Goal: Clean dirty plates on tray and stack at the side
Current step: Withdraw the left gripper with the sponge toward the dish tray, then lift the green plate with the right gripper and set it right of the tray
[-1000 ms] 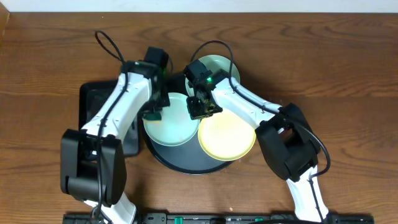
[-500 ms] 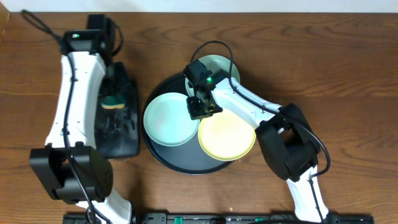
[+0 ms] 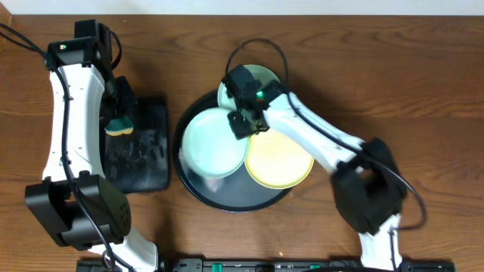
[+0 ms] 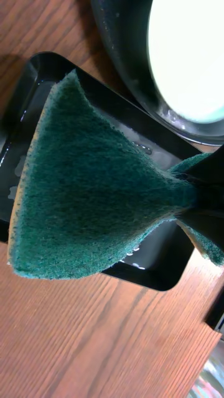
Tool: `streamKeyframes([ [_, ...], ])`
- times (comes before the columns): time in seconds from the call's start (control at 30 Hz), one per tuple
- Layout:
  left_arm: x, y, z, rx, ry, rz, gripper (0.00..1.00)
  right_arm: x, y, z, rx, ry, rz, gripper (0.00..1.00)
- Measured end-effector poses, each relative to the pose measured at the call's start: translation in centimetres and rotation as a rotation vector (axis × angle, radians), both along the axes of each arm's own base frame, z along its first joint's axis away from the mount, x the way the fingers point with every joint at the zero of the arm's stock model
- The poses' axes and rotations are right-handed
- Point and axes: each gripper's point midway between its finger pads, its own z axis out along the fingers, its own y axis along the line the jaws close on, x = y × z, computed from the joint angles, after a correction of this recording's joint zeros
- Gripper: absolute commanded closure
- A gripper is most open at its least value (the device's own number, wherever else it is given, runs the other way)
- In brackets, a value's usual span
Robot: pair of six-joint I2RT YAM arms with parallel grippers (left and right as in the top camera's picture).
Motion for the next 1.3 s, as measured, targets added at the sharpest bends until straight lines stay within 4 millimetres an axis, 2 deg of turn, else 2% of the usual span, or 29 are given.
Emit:
streamKeyframes([
  [0.1, 0.2, 0.0, 0.0, 0.001, -0.008, 0.000, 0.92, 0.9, -1.1, 3.9, -0.042, -0.139, -0.022, 0.99],
  [0.2, 0.3, 0.0, 0.0, 0.002, -0.012, 0.000, 0.93, 1.0, -1.8, 6.7, -0.110, -0.258, -0.031, 0.99],
  [0.47, 0.5, 0.1, 0.1, 0.003, -0.020, 0.000, 0.93, 0.2, -1.7, 10.1, -0.309, -0.495, -0.009, 0.99],
  [0.7, 0.6, 0.1, 0.1, 0.004, -0.023, 0.000, 0.93, -1.8, -0.5, 14.4, -0.477, -0.755, -0.001, 0.99],
  [1.03, 0.6, 0.1, 0.1, 0.004, -0.024, 0.000, 0.92, -4.4, 0.4, 19.0, -0.627, -1.019, -0.036, 0.99],
  [1.3, 0.6, 0.1, 0.1, 0.004, -0.024, 0.000, 0.92, -5.4, 0.5, 21.0, -0.682, -1.110, -0.050, 0.99],
])
